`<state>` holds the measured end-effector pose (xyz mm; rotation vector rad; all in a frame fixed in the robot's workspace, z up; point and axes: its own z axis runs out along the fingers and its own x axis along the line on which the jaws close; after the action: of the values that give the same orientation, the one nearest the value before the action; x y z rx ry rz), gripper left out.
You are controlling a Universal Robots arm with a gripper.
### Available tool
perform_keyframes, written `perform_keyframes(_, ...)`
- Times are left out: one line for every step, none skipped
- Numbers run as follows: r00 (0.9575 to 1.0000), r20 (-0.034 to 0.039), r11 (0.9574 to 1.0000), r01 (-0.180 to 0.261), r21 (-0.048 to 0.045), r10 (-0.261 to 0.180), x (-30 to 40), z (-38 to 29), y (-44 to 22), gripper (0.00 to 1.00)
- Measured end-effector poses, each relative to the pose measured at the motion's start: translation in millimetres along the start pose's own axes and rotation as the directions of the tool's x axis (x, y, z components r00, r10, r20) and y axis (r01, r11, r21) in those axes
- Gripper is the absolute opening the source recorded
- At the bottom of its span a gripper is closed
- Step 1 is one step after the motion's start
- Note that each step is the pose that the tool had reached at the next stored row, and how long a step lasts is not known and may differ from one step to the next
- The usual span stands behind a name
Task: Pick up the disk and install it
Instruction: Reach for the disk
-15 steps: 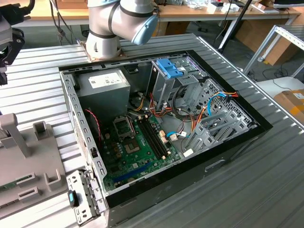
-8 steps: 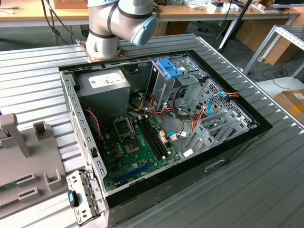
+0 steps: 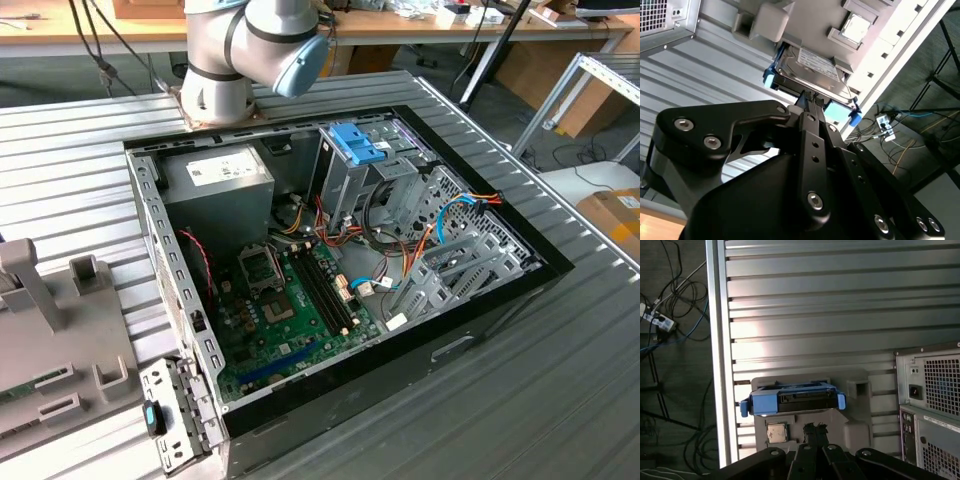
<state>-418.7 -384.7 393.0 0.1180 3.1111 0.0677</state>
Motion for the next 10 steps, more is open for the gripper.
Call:
perform_keyframes(1.0000, 0.0000, 1.0000, 0.000, 0.0000, 0.000, 3.2, -0.1, -0.2, 0.11)
perform_keyframes(1.0000, 0.0000, 1.0000, 0.000, 0.0000, 0.000, 7.9, -0.2, -0.6, 0.11)
perform_keyframes(1.0000, 0.0000, 1.0000, 0.000, 0.0000, 0.000, 12.3, -0.3, -0.9, 0.11)
perform_keyframes(1.0000, -0.0001, 1.0000, 0.000, 0.0000, 0.000, 15.3, -0.4, -1.0, 0.11)
perform_keyframes(1.0000, 0.0000, 1.0000, 0.000, 0.0000, 0.000, 18.1, -0.4, -1.2, 0.11)
perform_keyframes(1.0000, -0.0001, 1.0000, 0.000, 0.0000, 0.000, 20.5, -0.5, -1.3, 0.11)
perform_keyframes(1.0000, -0.0001, 1.0000, 0.000, 0.0000, 0.000, 24.5, -0.6, -1.4, 0.11)
perform_keyframes(1.0000, 0.0001, 1.0000, 0.000, 0.0000, 0.000, 29.1, -0.5, -1.1, 0.11)
perform_keyframes(1.0000, -0.0001, 1.0000, 0.000, 0.0001, 0.000, 30.8, -0.5, -0.7, 0.11)
perform_keyframes(1.0000, 0.0000, 1.0000, 0.000, 0.0000, 0.000, 32.3, -0.4, -0.2, 0.11)
